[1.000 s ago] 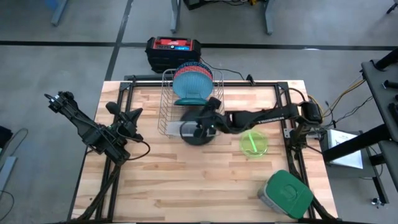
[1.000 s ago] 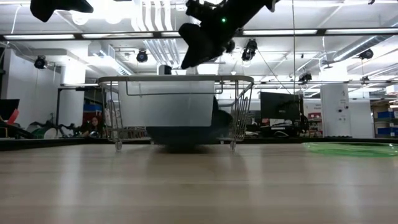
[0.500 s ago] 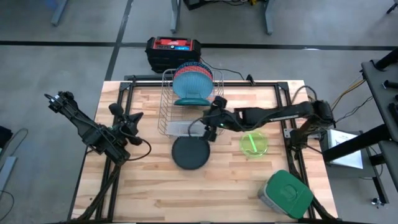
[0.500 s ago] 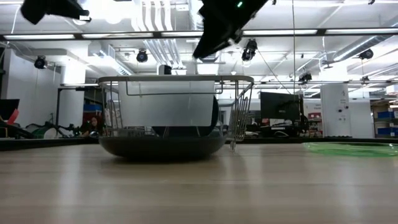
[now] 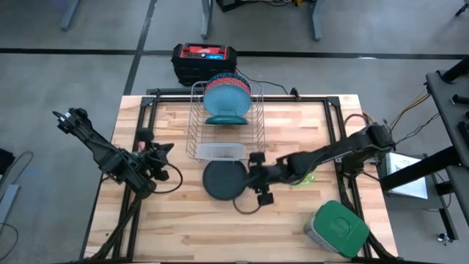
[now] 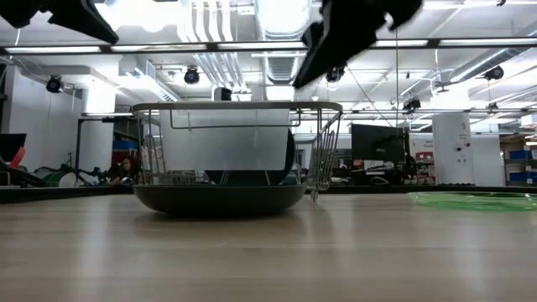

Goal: Sort dishes
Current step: Put the black plate into the dish rack

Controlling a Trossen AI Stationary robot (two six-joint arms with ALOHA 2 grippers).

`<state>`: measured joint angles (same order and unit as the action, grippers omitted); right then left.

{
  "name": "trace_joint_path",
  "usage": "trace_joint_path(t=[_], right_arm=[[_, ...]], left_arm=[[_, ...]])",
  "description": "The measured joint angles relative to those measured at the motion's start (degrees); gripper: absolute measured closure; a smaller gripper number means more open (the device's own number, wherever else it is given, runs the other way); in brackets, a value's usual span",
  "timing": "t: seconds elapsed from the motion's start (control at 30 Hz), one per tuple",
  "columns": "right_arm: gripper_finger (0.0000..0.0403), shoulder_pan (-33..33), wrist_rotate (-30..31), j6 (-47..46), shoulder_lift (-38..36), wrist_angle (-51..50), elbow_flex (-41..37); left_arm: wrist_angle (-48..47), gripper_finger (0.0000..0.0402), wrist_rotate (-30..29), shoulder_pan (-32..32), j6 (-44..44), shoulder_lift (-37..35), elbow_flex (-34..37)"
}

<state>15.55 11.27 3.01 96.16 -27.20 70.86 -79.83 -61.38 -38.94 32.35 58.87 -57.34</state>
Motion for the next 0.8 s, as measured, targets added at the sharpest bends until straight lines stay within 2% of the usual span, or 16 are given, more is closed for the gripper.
trace_joint_path(t=[0.27,0.63,0.8], right_arm=[[0.0267,2.04,-1.79,1.53,9.68,6.52,0.08],[0.0249,2.07,-2.85,6.96,15.79,11.46,2.09],[0.0245,2.10,-3.94,6.33,19.26,12.69,2.19]], left_arm=[[5.92,0.0401,0.92,-0.11,1.39,0.66,0.00],[15.33,0.0402,-0.95,-0.18,-0.23,2.47,-0.02],[17.60,0.0401,-0.97,-0.59,-0.32,3.32,-0.04]])
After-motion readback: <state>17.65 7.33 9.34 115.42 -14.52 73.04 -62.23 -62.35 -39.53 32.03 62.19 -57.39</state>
